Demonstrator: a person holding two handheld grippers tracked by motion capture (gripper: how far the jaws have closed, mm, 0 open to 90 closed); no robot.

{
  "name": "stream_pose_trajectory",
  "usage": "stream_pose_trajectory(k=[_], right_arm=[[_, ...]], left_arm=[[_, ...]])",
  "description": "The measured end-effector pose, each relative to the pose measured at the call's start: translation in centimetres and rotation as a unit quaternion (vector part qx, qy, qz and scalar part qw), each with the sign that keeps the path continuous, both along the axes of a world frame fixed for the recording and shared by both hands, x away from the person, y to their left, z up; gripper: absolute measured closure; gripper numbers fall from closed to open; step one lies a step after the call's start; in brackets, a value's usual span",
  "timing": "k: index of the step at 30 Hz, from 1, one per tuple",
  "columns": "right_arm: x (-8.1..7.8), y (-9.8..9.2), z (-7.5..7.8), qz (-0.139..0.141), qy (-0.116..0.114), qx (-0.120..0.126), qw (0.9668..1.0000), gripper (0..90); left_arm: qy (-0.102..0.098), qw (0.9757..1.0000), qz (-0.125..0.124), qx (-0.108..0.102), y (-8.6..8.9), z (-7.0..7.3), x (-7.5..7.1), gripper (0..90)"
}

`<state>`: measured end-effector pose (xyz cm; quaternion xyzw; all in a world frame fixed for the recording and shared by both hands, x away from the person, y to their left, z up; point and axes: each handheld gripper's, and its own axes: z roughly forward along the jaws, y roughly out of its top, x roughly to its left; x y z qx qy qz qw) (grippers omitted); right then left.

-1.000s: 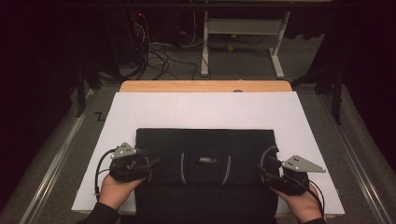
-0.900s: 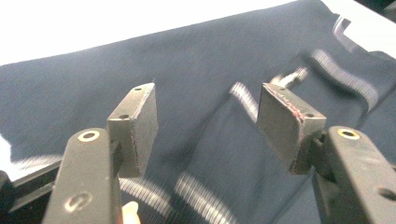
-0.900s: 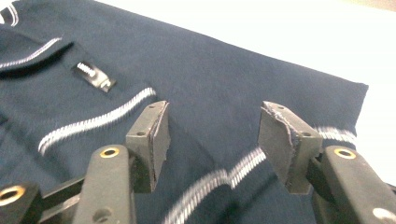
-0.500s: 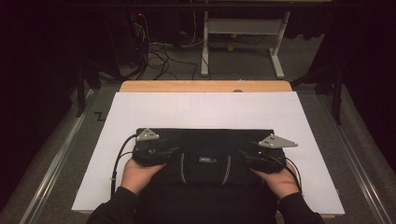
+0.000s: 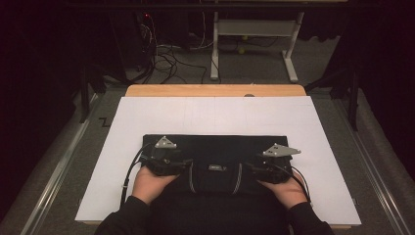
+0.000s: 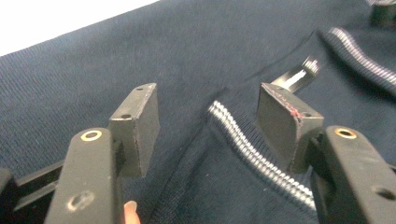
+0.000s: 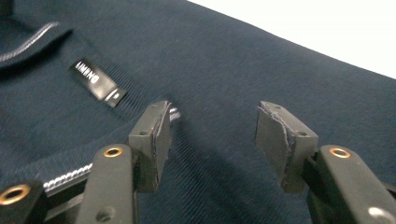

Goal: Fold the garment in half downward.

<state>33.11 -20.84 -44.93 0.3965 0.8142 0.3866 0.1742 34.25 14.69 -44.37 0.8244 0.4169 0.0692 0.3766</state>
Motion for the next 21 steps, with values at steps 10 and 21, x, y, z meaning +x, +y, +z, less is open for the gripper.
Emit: stream_pose_trajectory(k=[10,21], right_arm=[[-0.7,0.5,-1.6,0.012,0.019,-0.006,0.9997,45.6],[-1.7,0.7,-1.5,0.016,0.006,-0.009,0.9998,47.4]], left_arm=[[0.022,0.9997,-0.013,-0.006,0.9,-2.2,-0.3,36.1],[0.025,0.9996,-0.01,0.005,0.7,-2.5,-0.8,36.0]])
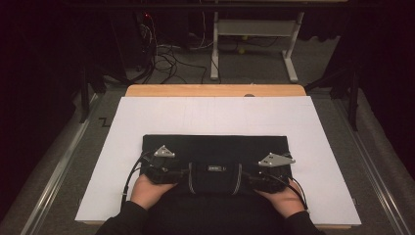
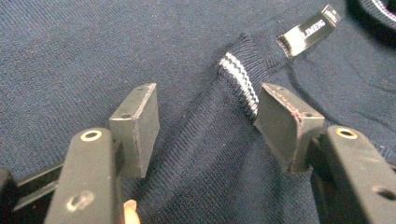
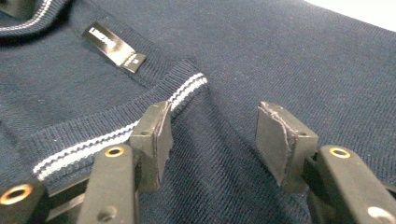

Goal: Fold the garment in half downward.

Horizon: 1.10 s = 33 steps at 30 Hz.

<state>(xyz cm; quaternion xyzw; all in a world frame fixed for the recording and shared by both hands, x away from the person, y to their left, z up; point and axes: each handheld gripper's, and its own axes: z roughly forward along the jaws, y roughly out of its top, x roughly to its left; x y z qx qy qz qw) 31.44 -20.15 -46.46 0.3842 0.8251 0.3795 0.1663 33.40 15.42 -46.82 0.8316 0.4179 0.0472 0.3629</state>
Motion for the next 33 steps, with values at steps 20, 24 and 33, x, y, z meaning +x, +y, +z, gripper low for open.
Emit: stream_pose_trajectory(k=[20,24,33], right_arm=[[0.6,0.4,-0.4,0.017,0.024,-0.024,0.9993,68.9],[0.3,0.6,-0.2,0.024,0.01,-0.034,0.9991,80.0],[-0.4,0.3,0.5,0.027,-0.021,-0.025,0.9991,86.6]], left_arm=[[-0.005,0.9995,-0.025,0.018,-0.9,-0.2,-0.2,61.3],[-0.011,0.9994,-0.026,0.018,-0.9,-0.2,-0.3,72.7],[-0.026,0.9995,-0.015,-0.013,-0.3,0.6,-0.6,79.2]])
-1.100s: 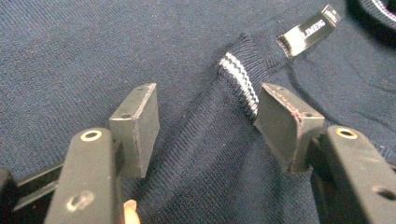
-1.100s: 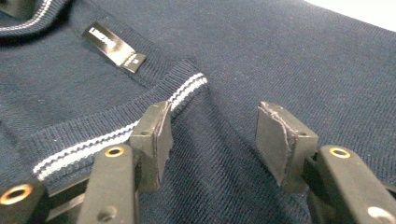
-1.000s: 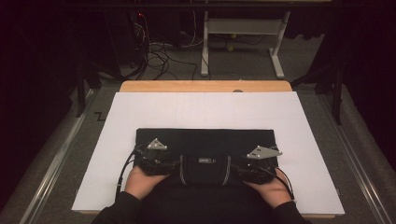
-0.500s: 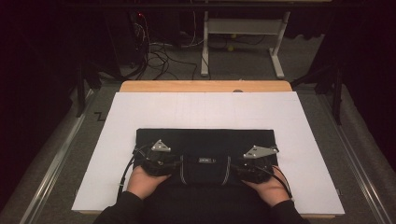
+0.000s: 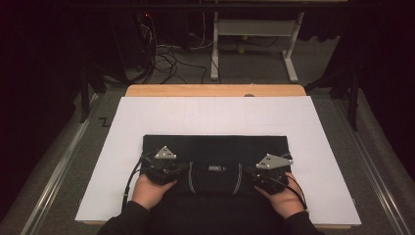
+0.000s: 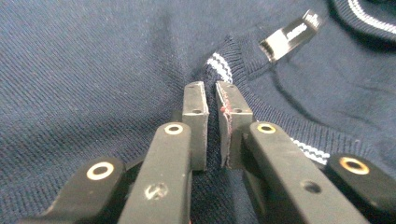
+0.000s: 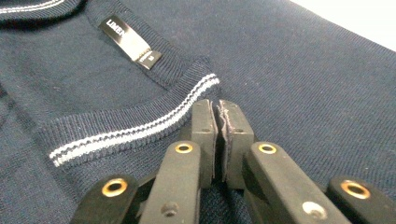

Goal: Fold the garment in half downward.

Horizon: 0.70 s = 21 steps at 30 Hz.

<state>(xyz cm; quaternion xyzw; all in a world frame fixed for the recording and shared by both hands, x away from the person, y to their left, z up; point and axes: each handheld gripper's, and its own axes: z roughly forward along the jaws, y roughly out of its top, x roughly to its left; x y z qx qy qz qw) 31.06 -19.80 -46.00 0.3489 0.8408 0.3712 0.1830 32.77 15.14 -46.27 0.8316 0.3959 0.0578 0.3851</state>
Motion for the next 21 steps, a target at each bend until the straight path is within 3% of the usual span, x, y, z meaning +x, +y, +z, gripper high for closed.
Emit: stream_pose_trajectory(k=[21], right_arm=[[-1.1,-0.7,1.3,0.004,-0.039,0.031,0.9987,87.2]], left_arm=[[-0.036,0.9985,-0.003,-0.041,1.0,2.0,-1.5,79.6]])
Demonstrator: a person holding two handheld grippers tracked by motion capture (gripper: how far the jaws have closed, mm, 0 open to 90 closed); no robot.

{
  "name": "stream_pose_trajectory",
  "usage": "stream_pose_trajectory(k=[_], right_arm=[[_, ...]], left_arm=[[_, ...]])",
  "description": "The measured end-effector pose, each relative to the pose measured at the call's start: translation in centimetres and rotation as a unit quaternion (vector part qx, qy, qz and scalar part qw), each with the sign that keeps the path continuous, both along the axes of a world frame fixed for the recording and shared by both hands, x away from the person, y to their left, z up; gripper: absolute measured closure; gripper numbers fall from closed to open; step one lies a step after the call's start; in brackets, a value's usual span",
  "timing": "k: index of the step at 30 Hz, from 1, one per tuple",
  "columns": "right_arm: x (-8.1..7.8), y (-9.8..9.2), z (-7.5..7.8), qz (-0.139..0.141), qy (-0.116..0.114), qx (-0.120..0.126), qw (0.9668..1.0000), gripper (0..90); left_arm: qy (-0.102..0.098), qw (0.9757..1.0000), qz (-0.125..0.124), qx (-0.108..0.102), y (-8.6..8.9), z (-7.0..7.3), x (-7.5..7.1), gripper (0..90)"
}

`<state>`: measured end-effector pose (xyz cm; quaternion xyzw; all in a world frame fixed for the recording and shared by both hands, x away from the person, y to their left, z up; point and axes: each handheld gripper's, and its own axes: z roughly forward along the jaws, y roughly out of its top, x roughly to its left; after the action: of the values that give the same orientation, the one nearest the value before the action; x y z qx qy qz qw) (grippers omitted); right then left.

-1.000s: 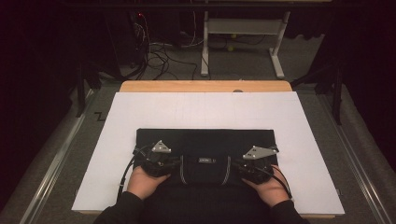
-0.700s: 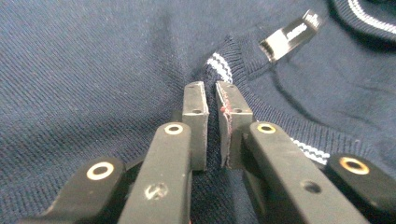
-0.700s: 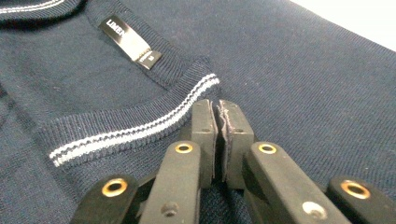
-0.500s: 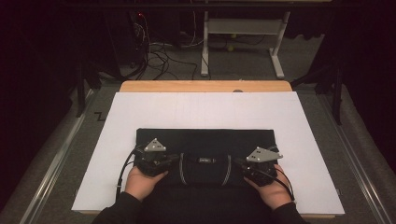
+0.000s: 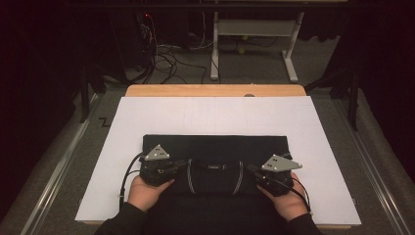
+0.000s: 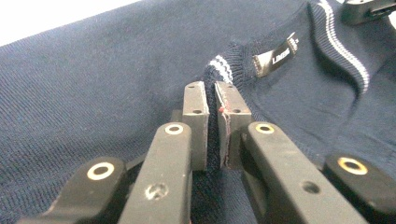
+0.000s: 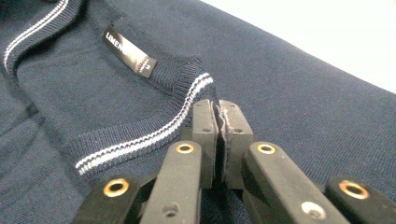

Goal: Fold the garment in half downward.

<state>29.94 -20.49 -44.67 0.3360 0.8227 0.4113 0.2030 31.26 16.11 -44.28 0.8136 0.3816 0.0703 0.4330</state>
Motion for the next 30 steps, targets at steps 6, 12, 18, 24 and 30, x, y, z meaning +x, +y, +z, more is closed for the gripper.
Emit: stream_pose_trajectory(k=[6,12,18,24,30], right_arm=[[-0.9,0.0,0.4,0.011,-0.01,0.003,0.9999,87.4],[-2.2,-0.2,1.0,0.024,-0.024,0.006,0.9994,87.4],[-3.6,-0.6,1.4,0.034,-0.033,0.015,0.9988,87.6],[-4.7,-0.5,1.7,0.041,-0.04,0.017,0.9982,87.6],[-5.3,-0.8,1.5,0.044,-0.033,0.028,0.9981,87.6]], left_arm=[[-0.006,0.9999,-0.006,-0.01,0.3,0.6,-0.9,79.5],[-0.012,0.9997,-0.014,-0.017,0.4,1.0,-2.2,79.5],[-0.019,0.9994,-0.019,-0.02,0.8,1.2,-3.9,79.6],[-0.024,0.9991,-0.024,-0.024,1.0,1.4,-5.0,79.6],[-0.015,0.9989,-0.027,-0.037,1.6,1.1,-5.6,79.6]])
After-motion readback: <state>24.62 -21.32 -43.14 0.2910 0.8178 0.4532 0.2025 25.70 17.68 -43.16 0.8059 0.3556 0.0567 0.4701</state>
